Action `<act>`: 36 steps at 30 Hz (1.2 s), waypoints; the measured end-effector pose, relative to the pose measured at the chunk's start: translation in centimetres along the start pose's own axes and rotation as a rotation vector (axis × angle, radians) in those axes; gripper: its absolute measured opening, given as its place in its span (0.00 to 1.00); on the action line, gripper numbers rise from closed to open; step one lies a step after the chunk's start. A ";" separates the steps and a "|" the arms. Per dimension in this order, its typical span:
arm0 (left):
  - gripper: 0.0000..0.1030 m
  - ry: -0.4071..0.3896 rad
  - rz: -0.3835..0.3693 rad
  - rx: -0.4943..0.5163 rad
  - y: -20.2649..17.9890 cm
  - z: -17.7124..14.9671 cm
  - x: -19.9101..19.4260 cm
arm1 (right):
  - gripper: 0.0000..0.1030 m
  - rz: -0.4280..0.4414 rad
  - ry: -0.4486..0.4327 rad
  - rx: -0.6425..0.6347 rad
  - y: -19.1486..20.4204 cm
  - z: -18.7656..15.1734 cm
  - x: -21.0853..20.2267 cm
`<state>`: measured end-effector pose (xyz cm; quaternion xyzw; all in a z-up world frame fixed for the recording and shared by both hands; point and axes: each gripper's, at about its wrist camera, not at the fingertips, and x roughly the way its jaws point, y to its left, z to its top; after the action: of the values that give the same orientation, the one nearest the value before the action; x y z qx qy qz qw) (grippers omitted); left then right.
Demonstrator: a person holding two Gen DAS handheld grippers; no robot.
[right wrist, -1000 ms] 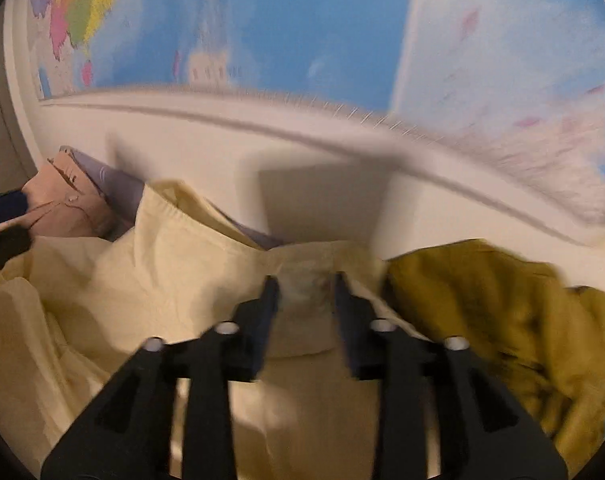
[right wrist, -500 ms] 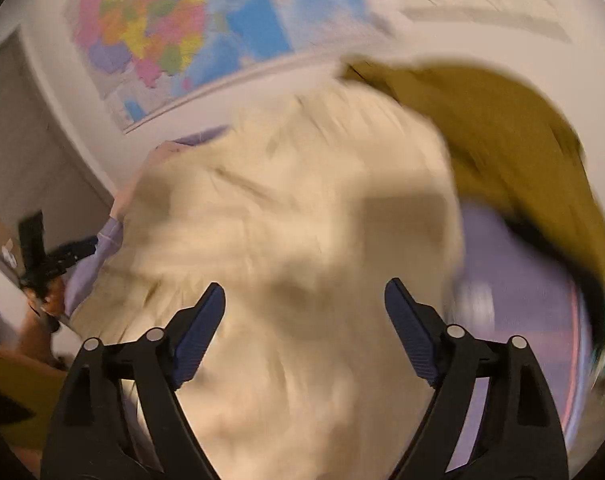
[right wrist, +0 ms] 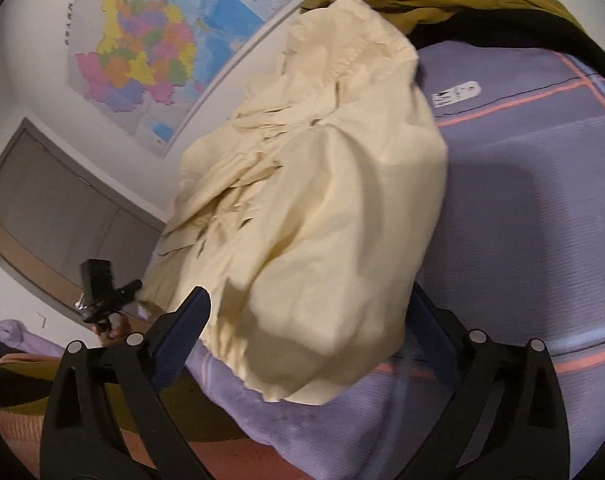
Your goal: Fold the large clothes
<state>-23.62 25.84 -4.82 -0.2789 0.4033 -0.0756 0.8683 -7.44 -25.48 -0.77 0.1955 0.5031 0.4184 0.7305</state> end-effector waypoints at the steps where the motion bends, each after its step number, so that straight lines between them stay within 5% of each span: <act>1: 0.74 0.018 -0.022 -0.020 0.0 -0.3 0.6 | 0.93 0.002 0.000 -0.008 0.2 0.0 0.1; 4: 0.84 0.018 -0.054 -0.018 -0.6 -0.8 1.6 | 0.87 0.015 0.006 -0.036 0.9 0.0 0.8; 6: 0.81 0.011 -0.054 -0.009 -1.4 -0.7 2.3 | 0.67 0.040 0.024 -0.037 1.3 -0.1 1.7; 7: 0.75 0.002 -0.045 -0.011 -1.6 -0.5 2.6 | 0.54 0.043 0.030 -0.029 1.4 0.0 2.1; 9: 0.26 -0.026 0.018 -0.040 -1.8 -0.2 2.9 | 0.28 0.076 0.034 -0.006 1.4 -0.1 2.6; 11: 0.16 -0.041 0.017 -0.093 -1.2 0.3 2.3 | 0.20 0.131 0.003 0.000 1.8 -0.2 1.8; 17: 0.11 -0.127 0.024 -0.048 -2.2 1.0 -3.0 | 0.16 0.200 -0.084 -0.122 6.6 -1.0 -2.7; 21: 0.15 -0.118 0.042 0.009 -2.1 0.4 -4.7 | 0.20 0.175 -0.019 -0.126 6.5 -2.1 -2.4; 26: 0.23 -0.006 0.109 0.023 -0.5 -1.0 -1.7 | 0.41 0.126 0.075 -0.040 3.7 -4.1 -0.5; 31: 0.41 -0.009 0.047 0.009 0.5 -1.7 -1.4 | 0.68 0.150 0.096 -0.024 3.1 -5.5 -0.4; 34: 0.51 0.010 0.063 0.054 -0.1 -2.1 -0.8 | 0.67 0.170 0.137 -0.028 3.5 -6.2 1.0; 36: 0.51 0.016 0.064 0.058 0.0 -2.4 -0.5 | 0.49 0.180 0.143 -0.018 3.4 -6.4 1.6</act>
<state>-25.77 24.99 -5.69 -0.2400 0.4166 -0.0619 0.8747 -14.43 -23.13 -1.92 0.2028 0.5307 0.4998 0.6538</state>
